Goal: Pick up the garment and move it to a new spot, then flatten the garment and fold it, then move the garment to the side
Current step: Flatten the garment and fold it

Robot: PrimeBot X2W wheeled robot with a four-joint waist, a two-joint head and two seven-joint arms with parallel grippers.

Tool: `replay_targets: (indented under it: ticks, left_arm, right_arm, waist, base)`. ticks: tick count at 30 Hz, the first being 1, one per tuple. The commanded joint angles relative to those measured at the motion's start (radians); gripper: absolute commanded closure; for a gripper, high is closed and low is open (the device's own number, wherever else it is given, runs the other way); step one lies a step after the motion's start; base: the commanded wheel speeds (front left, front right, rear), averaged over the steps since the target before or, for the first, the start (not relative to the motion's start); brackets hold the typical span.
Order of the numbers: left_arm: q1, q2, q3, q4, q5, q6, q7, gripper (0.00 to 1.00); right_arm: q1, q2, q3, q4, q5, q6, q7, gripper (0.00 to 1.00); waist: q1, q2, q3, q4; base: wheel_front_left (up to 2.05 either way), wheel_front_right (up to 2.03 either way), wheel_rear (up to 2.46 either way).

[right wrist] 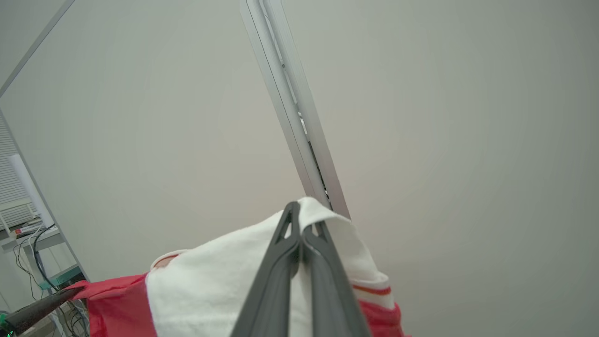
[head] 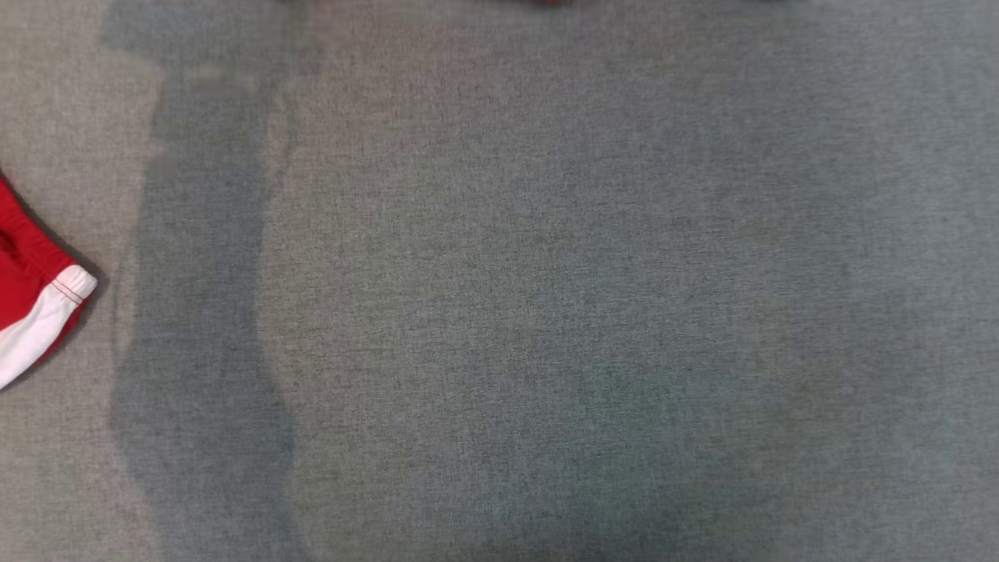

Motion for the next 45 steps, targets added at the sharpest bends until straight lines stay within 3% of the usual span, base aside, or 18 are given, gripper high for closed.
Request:
replay_targets:
  ticks: [1, 6, 12, 17, 21, 26, 34, 40, 45]
  left_arm:
    - [-0.036, 0.003, 0.002, 0.028, 0.001, -0.003, -0.013, 1.00]
    - [-0.178, -0.017, -0.008, 0.166, 0.013, -0.018, -0.077, 1.00]
    - [-0.224, -0.044, -0.029, 0.280, -0.011, -0.031, -0.121, 1.00]
    - [-0.157, -0.081, -0.058, 0.352, -0.053, -0.038, -0.123, 1.00]
    - [-0.029, -0.092, -0.134, 0.343, -0.101, -0.036, -0.086, 1.00]
    - [0.159, -0.045, -0.244, 0.271, -0.185, -0.036, -0.011, 1.00]
    - [0.458, 0.096, -0.374, 0.084, -0.342, -0.037, 0.152, 1.00]
    - [0.626, 0.173, -0.398, -0.053, -0.426, -0.036, 0.249, 1.00]
    - [0.824, 0.262, -0.421, -0.251, -0.484, 0.007, 0.352, 1.00]
  right_arm:
    - [-0.028, -0.001, 0.007, 0.020, 0.008, 0.000, -0.008, 1.00]
    - [-0.157, 0.003, 0.060, 0.096, 0.024, 0.000, -0.033, 1.00]
    - [-0.197, 0.008, 0.172, 0.127, 0.047, 0.000, -0.045, 1.00]
    - [-0.125, -0.018, 0.274, 0.100, 0.089, 0.000, -0.037, 1.00]
    - [-0.012, -0.061, 0.378, 0.052, 0.117, 0.000, -0.023, 1.00]
    - [0.140, -0.125, 0.471, -0.023, 0.186, 0.000, 0.004, 1.00]
    - [0.385, -0.235, 0.572, -0.119, 0.320, 0.000, 0.095, 1.00]
    - [0.508, -0.289, 0.621, -0.155, 0.383, 0.000, 0.165, 1.00]
    - [0.640, -0.357, 0.671, -0.204, 0.429, 0.000, 0.211, 1.00]
  waist:
    - [-0.0001, 0.0000, 0.022, 0.008]
    - [-0.0001, 0.0000, 0.029, 0.012]
    - [-0.0001, 0.0000, 0.013, 0.018]
    - [-0.0001, 0.0000, -0.018, 0.033]
    - [-0.0001, 0.0000, -0.086, 0.047]
    - [-0.0001, 0.0000, -0.185, 0.036]
    - [-0.0001, 0.0000, -0.354, 0.005]
    - [-0.0001, 0.0000, -0.429, -0.008]
    - [-0.0001, 0.0000, -0.495, -0.014]
  base:
    - [0.00, 0.00, 0.00]
    - [0.00, 0.00, 0.00]
    - [0.00, 0.00, 0.00]
    - [0.00, 0.00, 0.00]
    - [0.00, 0.00, 0.00]
    - [0.00, 0.00, 0.00]
    - [0.00, 0.00, 0.00]
    - [0.00, 0.00, 0.00]
    - [0.00, 0.00, 0.00]
